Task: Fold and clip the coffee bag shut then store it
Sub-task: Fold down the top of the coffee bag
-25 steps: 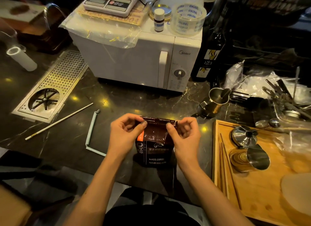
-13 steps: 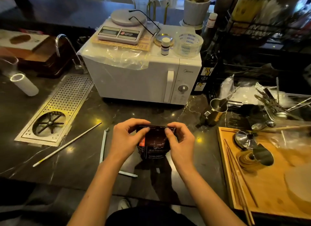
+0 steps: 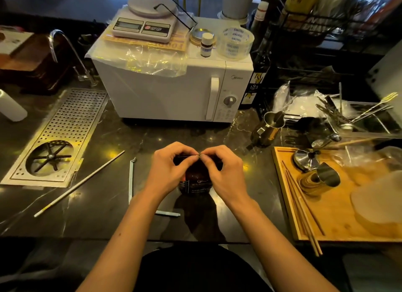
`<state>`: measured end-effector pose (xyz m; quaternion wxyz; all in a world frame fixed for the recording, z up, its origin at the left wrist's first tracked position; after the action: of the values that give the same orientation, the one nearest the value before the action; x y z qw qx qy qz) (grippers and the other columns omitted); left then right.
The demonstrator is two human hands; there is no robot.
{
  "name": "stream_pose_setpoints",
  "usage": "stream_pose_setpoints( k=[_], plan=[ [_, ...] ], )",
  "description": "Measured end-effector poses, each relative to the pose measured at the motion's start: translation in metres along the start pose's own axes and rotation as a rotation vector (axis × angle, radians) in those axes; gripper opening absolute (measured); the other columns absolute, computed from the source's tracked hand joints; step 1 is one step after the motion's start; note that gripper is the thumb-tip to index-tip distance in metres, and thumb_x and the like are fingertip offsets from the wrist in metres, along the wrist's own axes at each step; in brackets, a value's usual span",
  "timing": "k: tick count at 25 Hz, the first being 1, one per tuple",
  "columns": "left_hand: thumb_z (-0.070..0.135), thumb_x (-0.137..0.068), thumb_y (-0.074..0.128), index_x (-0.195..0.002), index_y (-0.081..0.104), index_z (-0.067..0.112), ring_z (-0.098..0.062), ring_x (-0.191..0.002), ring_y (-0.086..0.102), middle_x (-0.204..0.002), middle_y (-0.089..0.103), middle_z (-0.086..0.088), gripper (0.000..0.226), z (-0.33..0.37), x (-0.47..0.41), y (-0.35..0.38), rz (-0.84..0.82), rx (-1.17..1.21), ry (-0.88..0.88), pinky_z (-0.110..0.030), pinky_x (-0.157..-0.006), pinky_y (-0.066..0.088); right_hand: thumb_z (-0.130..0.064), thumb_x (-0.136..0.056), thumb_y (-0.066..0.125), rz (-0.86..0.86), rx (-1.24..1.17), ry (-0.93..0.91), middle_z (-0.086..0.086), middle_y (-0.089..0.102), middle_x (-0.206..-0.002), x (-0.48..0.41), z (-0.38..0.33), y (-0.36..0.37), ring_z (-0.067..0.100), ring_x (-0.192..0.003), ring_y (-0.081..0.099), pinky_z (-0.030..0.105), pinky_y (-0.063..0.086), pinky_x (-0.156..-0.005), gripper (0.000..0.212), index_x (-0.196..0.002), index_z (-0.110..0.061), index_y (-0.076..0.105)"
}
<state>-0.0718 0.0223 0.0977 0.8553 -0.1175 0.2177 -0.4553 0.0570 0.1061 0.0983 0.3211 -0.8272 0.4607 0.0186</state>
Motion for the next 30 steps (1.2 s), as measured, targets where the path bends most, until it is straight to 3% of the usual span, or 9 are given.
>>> stream_pose_setpoints(
  k=[6, 10, 14, 20, 24, 30],
  plan=[
    [0.010, -0.080, 0.077, -0.089, 0.076, 0.016, -0.005, -0.086, 0.068, -0.086, 0.072, 0.009, 0.010, -0.004, -0.002, -0.002, 0.055, 0.008, -0.050, -0.011, -0.075, 0.049, -0.014, -0.088, 0.062, -0.011, 0.049, 0.056, -0.009, 0.062, -0.084, -0.010, 0.004, 0.006, 0.009, -0.082, 0.060, 0.037, 0.052, -0.073, 0.009, -0.083, -0.022, 0.064],
    [0.011, -0.080, 0.078, -0.089, 0.077, 0.017, -0.005, -0.087, 0.070, -0.086, 0.075, 0.008, 0.010, -0.013, -0.003, -0.006, 0.130, 0.060, -0.112, -0.017, -0.081, 0.053, -0.015, -0.087, 0.068, 0.011, -0.031, 0.095, -0.009, 0.066, -0.082, -0.015, 0.009, 0.001, 0.005, -0.082, 0.062, 0.022, 0.050, -0.075, 0.006, -0.082, -0.019, 0.069],
    [0.011, -0.081, 0.077, -0.086, 0.077, 0.020, -0.004, -0.086, 0.069, -0.085, 0.074, 0.009, 0.010, -0.018, -0.005, -0.006, 0.153, 0.057, -0.138, -0.019, -0.081, 0.053, -0.023, -0.080, 0.078, 0.084, -0.108, 0.210, -0.008, 0.068, -0.074, -0.015, 0.024, -0.009, 0.006, -0.074, 0.063, 0.017, 0.048, -0.069, 0.011, -0.075, -0.016, 0.070],
    [0.013, -0.079, 0.078, -0.083, 0.077, 0.024, -0.008, -0.085, 0.072, -0.082, 0.076, 0.008, 0.012, -0.032, -0.011, -0.008, 0.182, 0.174, -0.235, -0.029, -0.082, 0.058, -0.015, -0.081, 0.076, -0.014, -0.241, 0.239, -0.004, 0.073, -0.077, -0.027, 0.029, -0.005, 0.010, -0.077, 0.069, 0.026, 0.056, -0.073, 0.003, -0.079, -0.017, 0.075],
    [0.015, -0.075, 0.082, -0.078, 0.078, 0.024, -0.013, -0.083, 0.072, -0.079, 0.076, 0.005, 0.010, -0.041, -0.014, -0.002, 0.179, 0.224, -0.285, -0.036, -0.081, 0.058, -0.013, -0.083, 0.073, 0.038, -0.157, 0.232, -0.008, 0.070, -0.073, -0.024, 0.033, -0.013, 0.009, -0.072, 0.066, 0.026, 0.055, -0.070, 0.008, -0.077, -0.018, 0.074],
    [0.015, -0.085, 0.072, -0.085, 0.075, 0.023, -0.010, -0.080, 0.072, -0.079, 0.076, 0.007, 0.008, -0.054, -0.013, 0.004, 0.196, 0.411, -0.382, -0.026, -0.070, 0.059, -0.020, -0.078, 0.080, 0.105, -0.247, 0.316, -0.002, 0.067, -0.065, -0.026, 0.039, -0.011, 0.009, -0.059, 0.059, 0.023, 0.051, -0.060, 0.010, -0.074, -0.021, 0.071]
  ],
)
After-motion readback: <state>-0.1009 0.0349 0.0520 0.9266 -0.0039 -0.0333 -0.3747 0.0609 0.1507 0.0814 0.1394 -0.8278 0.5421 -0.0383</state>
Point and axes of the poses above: each hand's wrist, its own x-axis away from the middle knuckle, its own y-axis out of the palm, z = x × y, the point moved 8 cm from there along -x, towards the middle knuckle
